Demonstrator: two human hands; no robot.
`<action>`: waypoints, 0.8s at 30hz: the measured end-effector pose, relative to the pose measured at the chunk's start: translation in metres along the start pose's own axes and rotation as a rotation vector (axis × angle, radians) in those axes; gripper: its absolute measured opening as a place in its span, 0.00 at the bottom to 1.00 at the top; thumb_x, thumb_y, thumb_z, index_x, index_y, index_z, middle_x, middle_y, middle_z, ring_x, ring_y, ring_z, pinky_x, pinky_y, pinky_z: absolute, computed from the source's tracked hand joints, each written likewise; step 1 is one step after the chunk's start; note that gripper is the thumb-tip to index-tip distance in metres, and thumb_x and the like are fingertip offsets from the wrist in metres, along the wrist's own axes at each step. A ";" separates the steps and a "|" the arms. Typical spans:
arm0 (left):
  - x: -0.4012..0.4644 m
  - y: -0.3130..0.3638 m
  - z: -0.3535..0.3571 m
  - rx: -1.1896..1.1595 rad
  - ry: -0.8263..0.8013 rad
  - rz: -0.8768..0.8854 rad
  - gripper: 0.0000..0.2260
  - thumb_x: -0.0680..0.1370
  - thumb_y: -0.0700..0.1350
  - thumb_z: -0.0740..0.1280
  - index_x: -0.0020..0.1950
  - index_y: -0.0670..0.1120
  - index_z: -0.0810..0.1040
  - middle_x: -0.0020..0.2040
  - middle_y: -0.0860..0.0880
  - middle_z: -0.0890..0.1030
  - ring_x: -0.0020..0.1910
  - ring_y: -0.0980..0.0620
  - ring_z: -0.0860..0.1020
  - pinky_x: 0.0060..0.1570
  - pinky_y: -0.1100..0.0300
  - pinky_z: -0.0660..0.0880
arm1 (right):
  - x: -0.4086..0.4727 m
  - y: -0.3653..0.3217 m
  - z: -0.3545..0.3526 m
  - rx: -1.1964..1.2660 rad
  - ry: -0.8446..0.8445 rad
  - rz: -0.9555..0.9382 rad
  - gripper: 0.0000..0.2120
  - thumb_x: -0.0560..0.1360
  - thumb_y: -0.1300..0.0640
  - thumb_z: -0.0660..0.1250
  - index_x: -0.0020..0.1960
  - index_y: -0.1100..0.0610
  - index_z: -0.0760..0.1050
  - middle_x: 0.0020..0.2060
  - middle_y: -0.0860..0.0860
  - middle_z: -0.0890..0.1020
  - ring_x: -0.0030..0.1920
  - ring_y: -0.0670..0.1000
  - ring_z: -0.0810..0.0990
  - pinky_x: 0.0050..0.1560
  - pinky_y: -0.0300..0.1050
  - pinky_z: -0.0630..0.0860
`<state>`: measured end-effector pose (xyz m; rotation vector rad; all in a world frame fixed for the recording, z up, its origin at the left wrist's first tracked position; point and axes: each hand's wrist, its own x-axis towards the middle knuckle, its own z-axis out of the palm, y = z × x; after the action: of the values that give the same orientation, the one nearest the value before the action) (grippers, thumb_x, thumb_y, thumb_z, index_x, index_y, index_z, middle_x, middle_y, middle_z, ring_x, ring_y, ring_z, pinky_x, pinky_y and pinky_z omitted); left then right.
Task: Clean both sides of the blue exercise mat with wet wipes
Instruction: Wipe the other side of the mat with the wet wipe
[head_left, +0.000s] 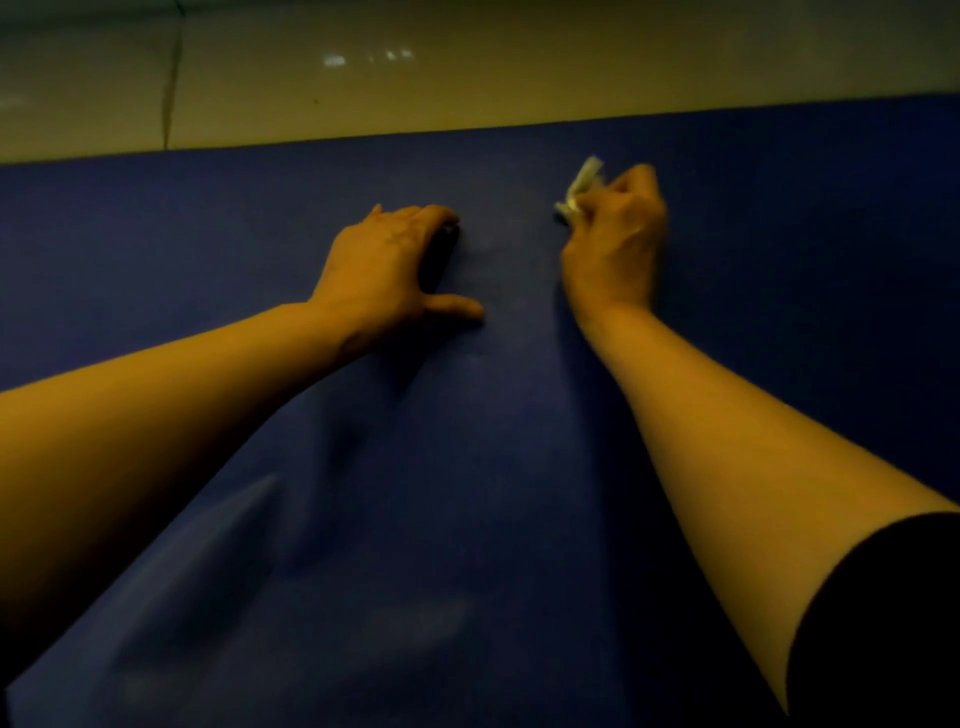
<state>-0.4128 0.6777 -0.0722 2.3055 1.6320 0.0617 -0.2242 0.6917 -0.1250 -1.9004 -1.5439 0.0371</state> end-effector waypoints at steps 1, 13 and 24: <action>0.003 -0.001 0.001 -0.003 0.035 -0.004 0.36 0.68 0.61 0.74 0.71 0.49 0.69 0.68 0.47 0.74 0.66 0.45 0.72 0.70 0.50 0.61 | 0.000 -0.001 0.001 -0.010 0.001 0.073 0.09 0.78 0.61 0.62 0.51 0.64 0.78 0.45 0.56 0.75 0.42 0.55 0.76 0.42 0.48 0.74; 0.033 -0.018 0.006 -0.104 -0.104 -0.031 0.54 0.66 0.57 0.76 0.79 0.41 0.45 0.79 0.43 0.45 0.78 0.46 0.44 0.76 0.46 0.43 | 0.022 0.002 0.002 -0.011 -0.051 0.053 0.07 0.75 0.65 0.64 0.50 0.65 0.79 0.48 0.61 0.76 0.44 0.59 0.77 0.39 0.38 0.62; 0.045 -0.027 0.007 -0.243 -0.139 -0.028 0.57 0.63 0.53 0.79 0.79 0.43 0.45 0.80 0.46 0.44 0.78 0.49 0.43 0.75 0.49 0.41 | 0.025 -0.047 0.031 0.050 -0.201 -0.216 0.08 0.73 0.66 0.67 0.50 0.65 0.80 0.43 0.61 0.78 0.40 0.59 0.77 0.36 0.34 0.59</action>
<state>-0.4202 0.7256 -0.0929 2.0571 1.4976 0.0860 -0.2699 0.7312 -0.1153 -1.7236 -1.8577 0.1745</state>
